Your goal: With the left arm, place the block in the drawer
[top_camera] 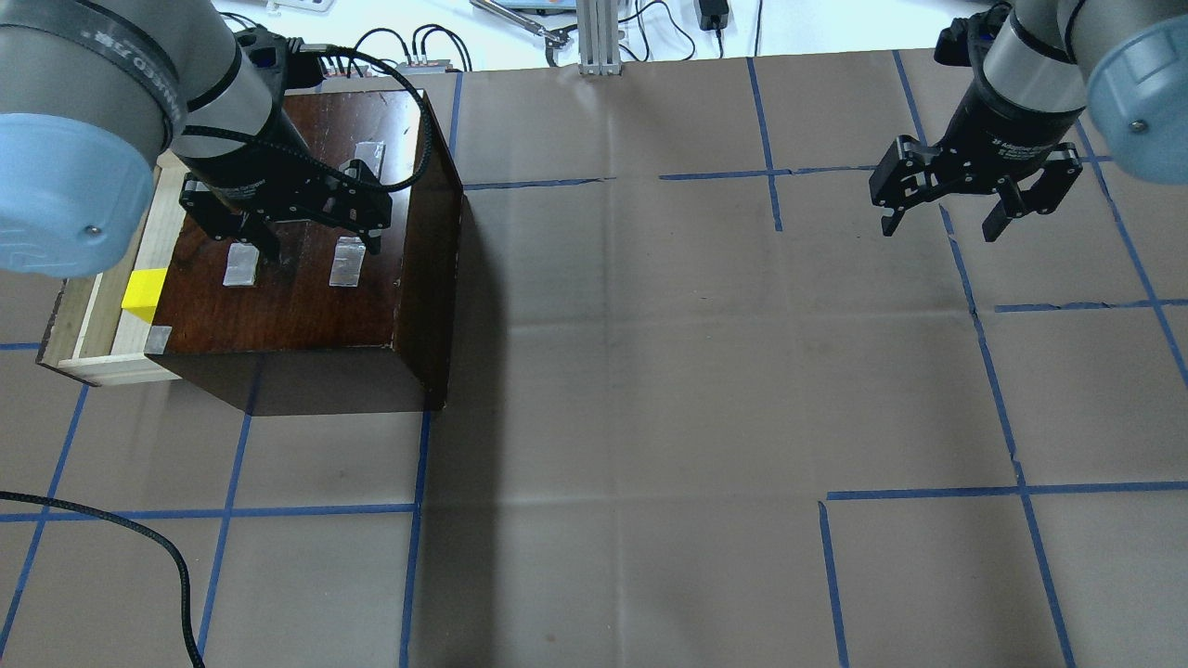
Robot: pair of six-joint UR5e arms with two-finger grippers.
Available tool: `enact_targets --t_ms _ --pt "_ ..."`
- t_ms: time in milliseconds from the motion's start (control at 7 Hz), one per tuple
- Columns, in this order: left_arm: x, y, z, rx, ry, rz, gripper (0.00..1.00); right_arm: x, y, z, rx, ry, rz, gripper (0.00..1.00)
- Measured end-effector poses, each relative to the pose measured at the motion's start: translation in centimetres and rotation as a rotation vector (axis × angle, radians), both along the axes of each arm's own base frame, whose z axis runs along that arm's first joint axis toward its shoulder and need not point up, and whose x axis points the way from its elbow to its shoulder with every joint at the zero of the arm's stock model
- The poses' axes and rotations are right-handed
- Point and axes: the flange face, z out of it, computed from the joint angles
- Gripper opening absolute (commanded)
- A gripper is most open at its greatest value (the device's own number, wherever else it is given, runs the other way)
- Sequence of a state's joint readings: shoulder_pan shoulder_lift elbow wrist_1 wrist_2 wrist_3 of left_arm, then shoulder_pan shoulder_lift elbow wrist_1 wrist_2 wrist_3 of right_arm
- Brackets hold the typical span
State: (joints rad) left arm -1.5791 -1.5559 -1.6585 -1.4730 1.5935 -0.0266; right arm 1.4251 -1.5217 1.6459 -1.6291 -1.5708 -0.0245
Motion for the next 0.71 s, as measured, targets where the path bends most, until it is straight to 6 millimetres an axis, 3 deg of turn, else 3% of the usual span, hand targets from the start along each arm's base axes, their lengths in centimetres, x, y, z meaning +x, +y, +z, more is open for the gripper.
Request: enact_targets --t_ms 714 --pt "-0.80 0.28 -0.19 0.006 0.000 -0.151 0.98 0.00 0.00 0.00 0.000 0.000 0.000 1.00"
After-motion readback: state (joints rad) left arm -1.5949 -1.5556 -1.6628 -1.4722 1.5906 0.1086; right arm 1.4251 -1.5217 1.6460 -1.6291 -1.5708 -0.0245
